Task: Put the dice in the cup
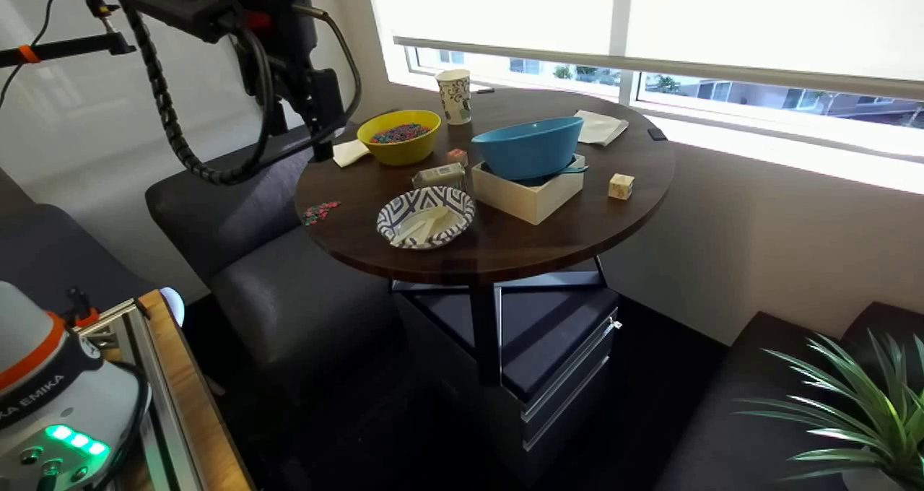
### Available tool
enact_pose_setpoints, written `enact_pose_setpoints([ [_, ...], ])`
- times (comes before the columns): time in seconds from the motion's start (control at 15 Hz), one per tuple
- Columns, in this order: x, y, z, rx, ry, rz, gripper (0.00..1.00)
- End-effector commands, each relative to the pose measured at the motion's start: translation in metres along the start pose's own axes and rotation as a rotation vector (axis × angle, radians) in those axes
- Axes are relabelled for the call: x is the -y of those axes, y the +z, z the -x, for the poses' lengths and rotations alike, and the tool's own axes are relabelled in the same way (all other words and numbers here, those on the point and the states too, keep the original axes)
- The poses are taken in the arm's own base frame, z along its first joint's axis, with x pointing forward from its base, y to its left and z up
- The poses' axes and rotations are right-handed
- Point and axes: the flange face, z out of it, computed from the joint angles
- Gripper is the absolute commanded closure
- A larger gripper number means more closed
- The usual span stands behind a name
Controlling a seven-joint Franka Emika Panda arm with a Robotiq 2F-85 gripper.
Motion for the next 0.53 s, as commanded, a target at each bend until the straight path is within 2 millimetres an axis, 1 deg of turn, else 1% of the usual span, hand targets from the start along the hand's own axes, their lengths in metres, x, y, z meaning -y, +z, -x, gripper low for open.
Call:
enact_pose_setpoints([
  [0.0,0.022,-0.002,-0.028,-0.093,0.143,-0.045,0.0],
  [0.13,0.041,-0.001,-0.05,-0.161,0.208,-0.037,0.0],
  [0.2,0.052,-0.001,-0.062,-0.206,0.239,-0.016,0.0],
  [0.27,0.058,-0.002,-0.076,-0.269,0.268,0.027,0.0],
  [0.33,0.062,-0.001,-0.092,-0.285,0.284,0.071,0.0],
  [0.4,0.062,0.001,-0.1,-0.267,0.297,0.116,0.0],
  [0.47,0.063,0.001,-0.101,-0.251,0.304,0.142,0.0],
])
